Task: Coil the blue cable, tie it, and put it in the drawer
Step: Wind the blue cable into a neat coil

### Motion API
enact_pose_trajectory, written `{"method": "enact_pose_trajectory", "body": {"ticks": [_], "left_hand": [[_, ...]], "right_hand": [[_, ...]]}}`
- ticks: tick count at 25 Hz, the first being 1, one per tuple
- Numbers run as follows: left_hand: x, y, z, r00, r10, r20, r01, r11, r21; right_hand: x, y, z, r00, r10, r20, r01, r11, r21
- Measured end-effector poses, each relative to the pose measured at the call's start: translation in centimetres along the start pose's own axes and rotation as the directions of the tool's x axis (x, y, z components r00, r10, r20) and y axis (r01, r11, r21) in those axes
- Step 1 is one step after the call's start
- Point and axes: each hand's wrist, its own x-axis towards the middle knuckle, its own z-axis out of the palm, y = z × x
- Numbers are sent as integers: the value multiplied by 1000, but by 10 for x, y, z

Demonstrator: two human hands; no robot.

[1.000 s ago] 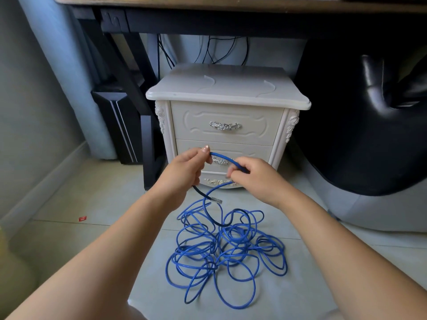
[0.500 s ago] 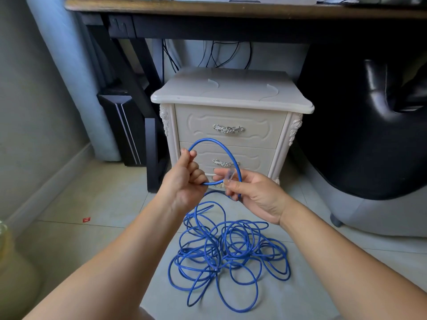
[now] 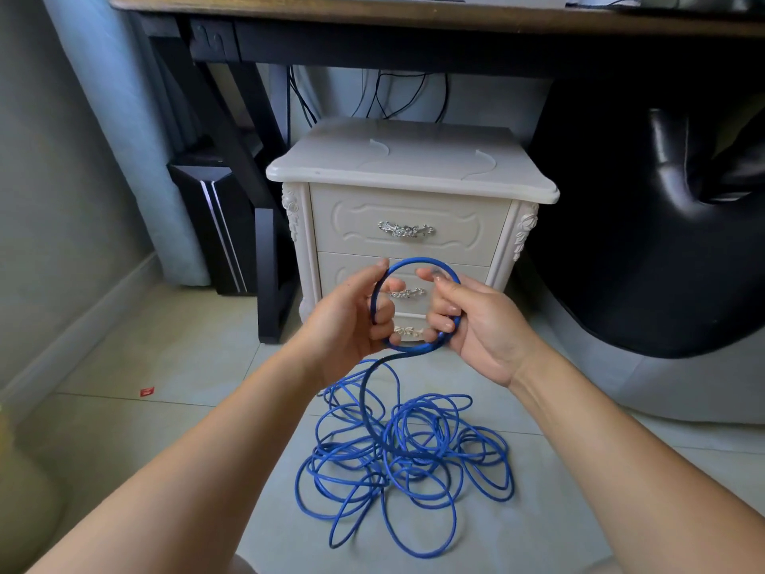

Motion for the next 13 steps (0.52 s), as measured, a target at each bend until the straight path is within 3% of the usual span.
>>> {"method": "enact_pose_trajectory", "body": {"ticks": [4,8,11,13], "left_hand": [[2,-2,3,989,147,23,-145,917,371],[8,-9,0,931,334,146,-335,627,703],[8,-5,-1,882,387,270,-433,435,789],[7,-3,0,828,436,351,-486,249,837]], "right_hand": [[2,-6,6,997,-27,-78,2,952,-305],[1,-1,8,993,-102,-63,34,745,-666],[4,-3,2,990,-133,-39,68,710,-701],[4,-6,0,990,-137,-38,75,727,-682]]}}
